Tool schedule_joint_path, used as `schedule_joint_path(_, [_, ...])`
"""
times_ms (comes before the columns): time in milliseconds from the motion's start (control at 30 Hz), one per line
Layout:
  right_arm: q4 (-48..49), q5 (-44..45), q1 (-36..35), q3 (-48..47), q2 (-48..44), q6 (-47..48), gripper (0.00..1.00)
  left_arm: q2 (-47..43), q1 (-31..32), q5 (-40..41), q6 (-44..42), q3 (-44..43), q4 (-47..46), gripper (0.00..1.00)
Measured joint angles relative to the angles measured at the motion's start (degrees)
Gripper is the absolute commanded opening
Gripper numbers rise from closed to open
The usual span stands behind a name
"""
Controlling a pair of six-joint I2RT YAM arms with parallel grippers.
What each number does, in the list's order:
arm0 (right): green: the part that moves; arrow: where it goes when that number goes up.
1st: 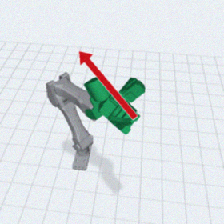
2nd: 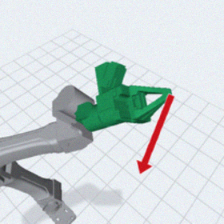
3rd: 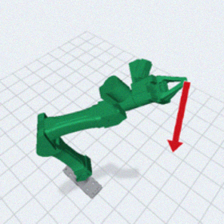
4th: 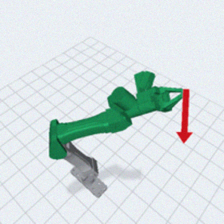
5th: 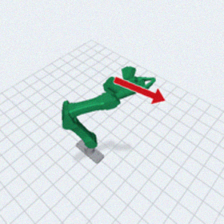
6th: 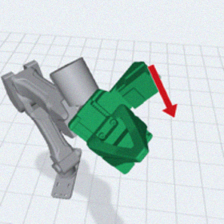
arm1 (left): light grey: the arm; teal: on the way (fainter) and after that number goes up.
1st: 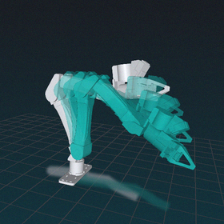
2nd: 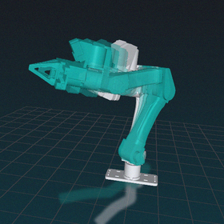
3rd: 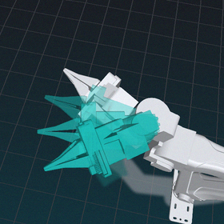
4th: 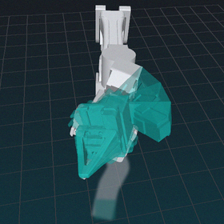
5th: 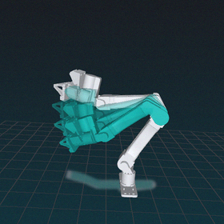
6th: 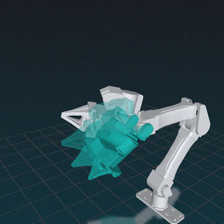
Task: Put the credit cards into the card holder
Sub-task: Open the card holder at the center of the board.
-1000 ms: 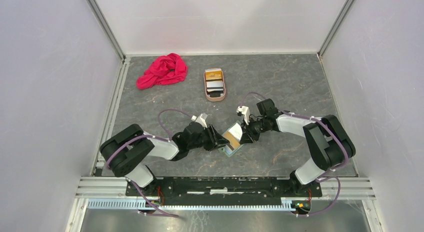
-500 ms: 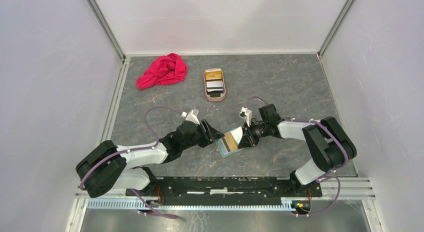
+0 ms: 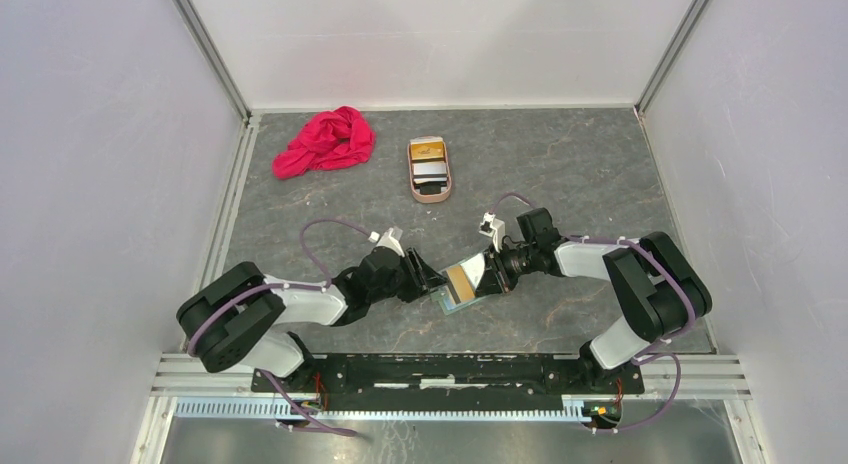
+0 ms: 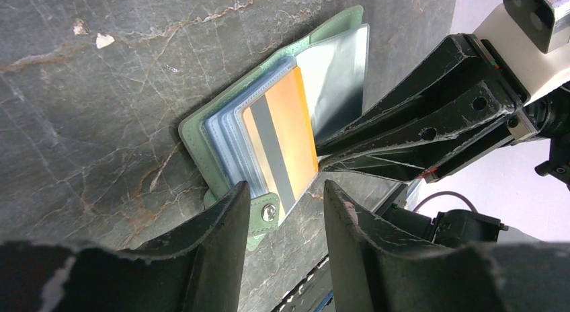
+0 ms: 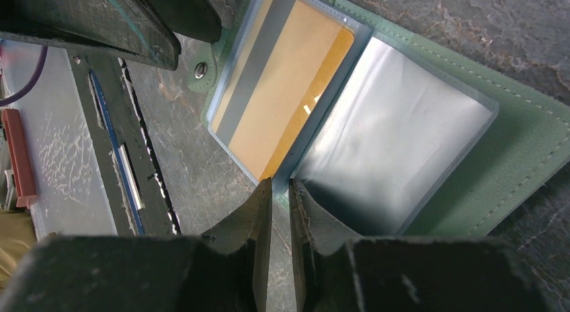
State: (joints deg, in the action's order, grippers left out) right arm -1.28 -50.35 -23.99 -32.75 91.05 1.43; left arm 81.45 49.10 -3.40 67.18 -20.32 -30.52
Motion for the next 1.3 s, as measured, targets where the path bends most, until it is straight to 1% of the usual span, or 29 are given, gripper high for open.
schedule_joint_path(233, [0.13,0.04,0.0,-0.02,0.2,-0.04,0.21,0.94,0.0,-0.11,0.0,0.0,-2.23,0.51])
schedule_joint_path(467, [0.02,0.26,0.0,-0.17,0.42,-0.04,0.21,-3.17,0.0,-0.35,-0.2,-1.33,-2.73,0.51])
schedule_joint_path(600, [-0.15,0.24,0.0,-0.35,0.52,-0.04,0.21,-2.19,0.55,-2.8,-0.15,-3.78,-3.48,0.5])
schedule_joint_path(700, [-0.26,0.26,0.0,-0.39,0.52,-0.02,0.21,-0.07,2.49,-2.97,-0.09,-5.55,-2.97,0.49])
schedule_joint_path(800, [-0.33,0.28,0.0,-0.44,0.55,-0.02,0.21,1.33,5.18,-1.73,0.07,-6.36,-0.59,0.46])
schedule_joint_path(900, [-0.35,0.26,0.0,-0.44,0.55,-0.02,0.21,1.42,7.21,1.18,0.11,-6.73,3.76,0.46])
schedule_joint_path(1067, [-0.59,0.26,0.0,-0.61,0.68,0.09,0.21,3.3,8.11,4.68,0.83,-8.92,7.74,0.47])
schedule_joint_path(1300, [-0.7,0.33,0.0,-0.66,0.7,0.11,0.21,4.22,9.53,10.36,3.41,-9.05,11.69,0.49])
